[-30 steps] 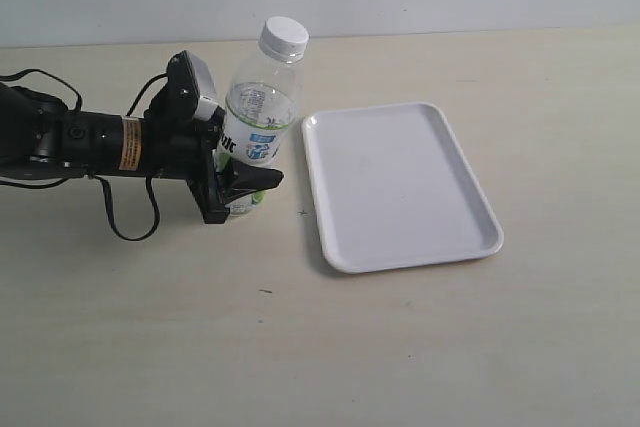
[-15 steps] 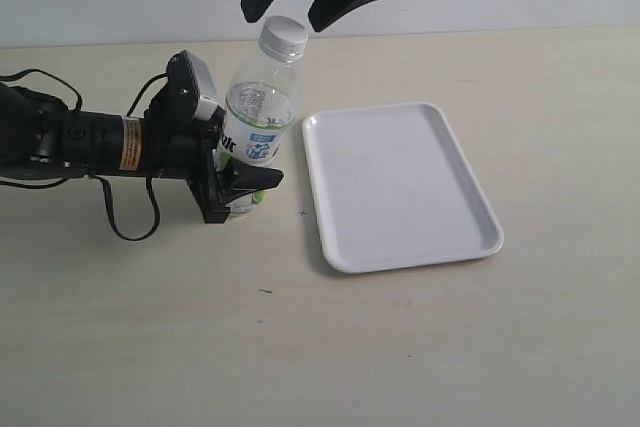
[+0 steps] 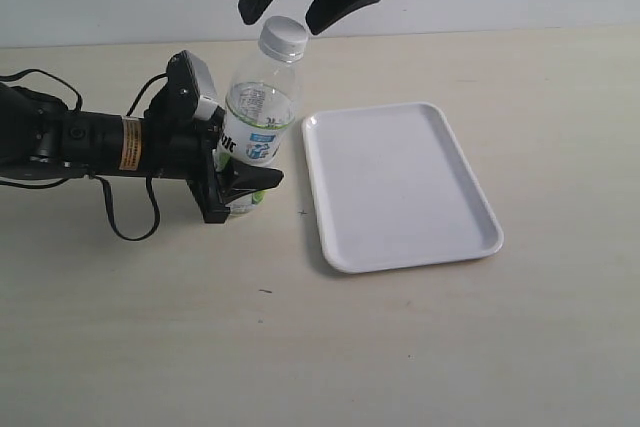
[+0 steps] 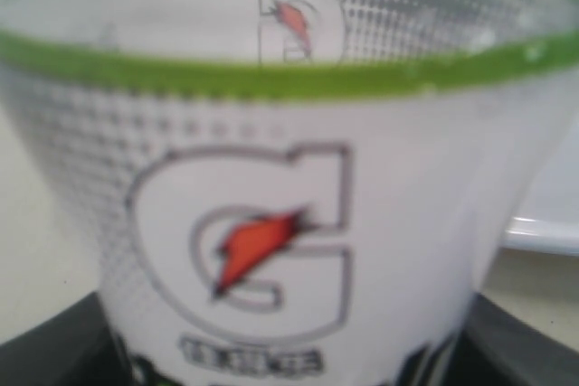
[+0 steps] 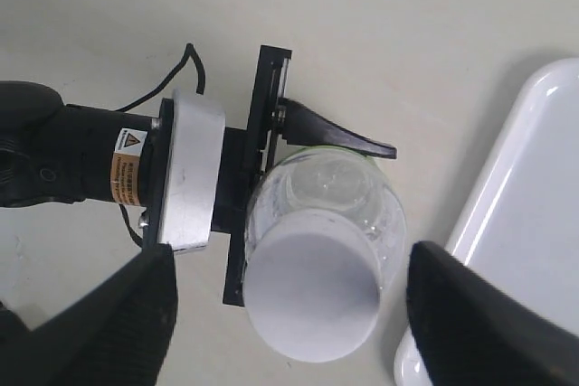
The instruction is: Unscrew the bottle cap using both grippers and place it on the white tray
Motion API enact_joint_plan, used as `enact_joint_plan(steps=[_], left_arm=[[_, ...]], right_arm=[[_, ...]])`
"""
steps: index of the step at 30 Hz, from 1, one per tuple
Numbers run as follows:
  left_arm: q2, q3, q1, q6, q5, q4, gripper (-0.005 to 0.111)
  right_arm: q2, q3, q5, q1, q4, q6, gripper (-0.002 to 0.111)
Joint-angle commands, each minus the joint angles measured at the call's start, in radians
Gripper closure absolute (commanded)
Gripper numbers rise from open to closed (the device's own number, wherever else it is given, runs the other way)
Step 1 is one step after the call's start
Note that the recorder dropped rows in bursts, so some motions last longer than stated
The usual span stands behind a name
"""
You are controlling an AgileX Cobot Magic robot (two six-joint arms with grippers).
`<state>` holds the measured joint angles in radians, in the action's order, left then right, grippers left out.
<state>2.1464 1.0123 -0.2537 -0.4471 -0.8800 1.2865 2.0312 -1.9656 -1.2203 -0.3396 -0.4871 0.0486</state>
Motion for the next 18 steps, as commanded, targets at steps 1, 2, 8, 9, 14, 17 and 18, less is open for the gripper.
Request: enact_joint_plan(steps=[1,2,8,9,14,17,18], left_arm=[[-0.007,0.003,-0.004,-0.001,-0.019,-0.017,0.107],[-0.007,0.003,-0.004,-0.001,-0.019,-0.017,0.107],[-0.007,0.003,-0.004,-0.001,-0.019,-0.015,0.107],[-0.007,0.003,-0.004,-0.001,-0.019,-0.015,0.107],[-0.007,0.003,-0.004,-0.001,-0.019,-0.015,0.107],[-0.007,0.003,-0.004,-0.001,-0.019,-0.015,0.107],[-0.007,0.003,-0.004,-0.001,-0.019,-0.015,0.107]], right_arm=[[0.019,-0.006,-0.001,0.002,-0.002,0.009,0.040],[0.021,-0.006,-0.001,0.002,-0.002,0.009,0.040],[0.025,-0.006,-0.001,0.002,-0.002,0.009,0.041],[0.026,-0.006,-0.001,0.002,0.000,0.009,0.041],[0.027,-0.006,-0.001,0.002,0.001,0.009,0.059],[0.027,-0.006,-0.001,0.002,0.008,0.011,0.071],[0.027,-0.006,-0.001,0.002,0.017,0.016,0.076]])
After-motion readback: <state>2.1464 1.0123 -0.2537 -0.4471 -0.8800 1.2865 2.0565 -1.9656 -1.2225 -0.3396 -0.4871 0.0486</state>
